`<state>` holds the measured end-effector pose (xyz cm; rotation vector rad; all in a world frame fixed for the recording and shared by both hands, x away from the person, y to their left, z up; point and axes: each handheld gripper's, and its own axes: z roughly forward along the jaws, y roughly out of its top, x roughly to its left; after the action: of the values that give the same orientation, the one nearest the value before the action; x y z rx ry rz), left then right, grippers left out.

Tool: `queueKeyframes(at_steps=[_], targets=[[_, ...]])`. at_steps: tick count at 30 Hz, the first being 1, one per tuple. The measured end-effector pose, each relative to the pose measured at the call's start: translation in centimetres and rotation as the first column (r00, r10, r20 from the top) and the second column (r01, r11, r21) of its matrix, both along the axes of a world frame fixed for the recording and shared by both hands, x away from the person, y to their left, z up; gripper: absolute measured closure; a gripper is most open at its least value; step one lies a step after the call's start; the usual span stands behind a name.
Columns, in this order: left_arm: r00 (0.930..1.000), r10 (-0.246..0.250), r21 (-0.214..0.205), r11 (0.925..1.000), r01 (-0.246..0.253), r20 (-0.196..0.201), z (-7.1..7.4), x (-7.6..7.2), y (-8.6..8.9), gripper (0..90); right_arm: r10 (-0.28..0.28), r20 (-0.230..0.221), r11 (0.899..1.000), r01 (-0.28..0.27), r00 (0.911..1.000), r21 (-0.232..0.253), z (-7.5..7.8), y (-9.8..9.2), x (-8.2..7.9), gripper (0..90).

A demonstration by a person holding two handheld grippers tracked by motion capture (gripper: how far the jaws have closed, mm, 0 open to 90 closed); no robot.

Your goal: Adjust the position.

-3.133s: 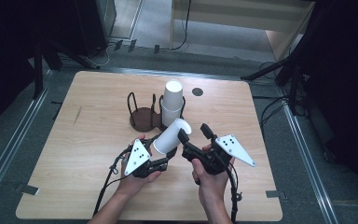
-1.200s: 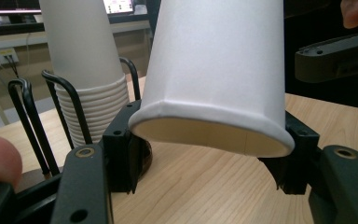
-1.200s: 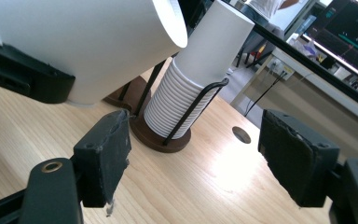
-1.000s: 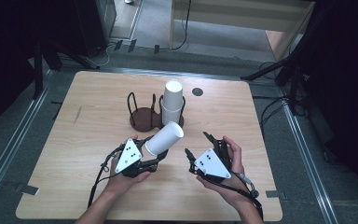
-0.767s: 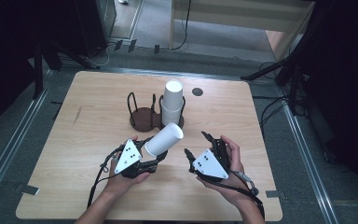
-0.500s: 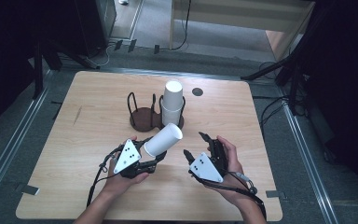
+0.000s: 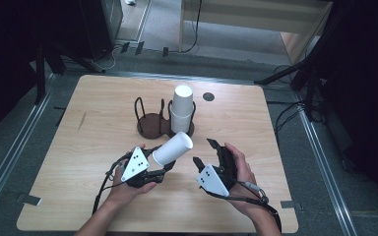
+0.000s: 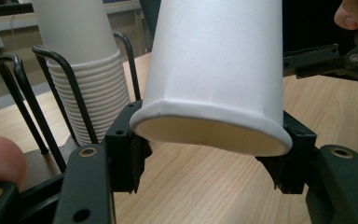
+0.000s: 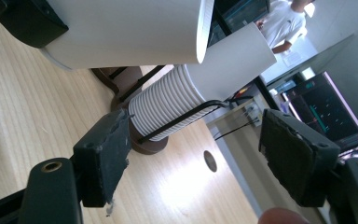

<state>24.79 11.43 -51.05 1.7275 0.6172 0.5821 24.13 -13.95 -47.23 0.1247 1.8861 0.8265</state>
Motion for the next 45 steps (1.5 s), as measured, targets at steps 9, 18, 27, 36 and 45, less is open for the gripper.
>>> queueKeyframes(at_steps=[9,18,27,36,45], targets=[[0.9998,-0.009,0.023,0.9997,0.009,-0.019,0.0,0.2,0.0,39.5,0.031,0.077,0.995,-0.023,0.9966,-0.098,-0.3,0.3,0.3,22.2],[0.9998,-0.011,0.028,0.9995,0.011,-0.019,0.1,0.3,0.0,39.8,0.051,0.105,0.990,-0.037,0.9931,-0.135,-0.3,0.6,0.4,21.8],[0.9993,-0.019,0.047,0.9987,0.020,-0.031,0.2,0.4,0.0,39.9,0.101,0.152,0.971,-0.064,0.9832,-0.231,-0.2,0.9,0.3,23.0],[0.9981,-0.040,0.073,0.9964,0.044,-0.046,0.0,0.5,-0.1,39.9,0.160,0.158,0.952,-0.110,0.9744,-0.287,-0.2,1.3,0.4,24.2],[0.9973,-0.053,0.102,0.9931,0.058,-0.051,-0.3,0.4,-0.3,40.1,0.183,0.153,0.939,-0.126,0.9711,-0.320,-0.1,1.5,0.5,23.3]])
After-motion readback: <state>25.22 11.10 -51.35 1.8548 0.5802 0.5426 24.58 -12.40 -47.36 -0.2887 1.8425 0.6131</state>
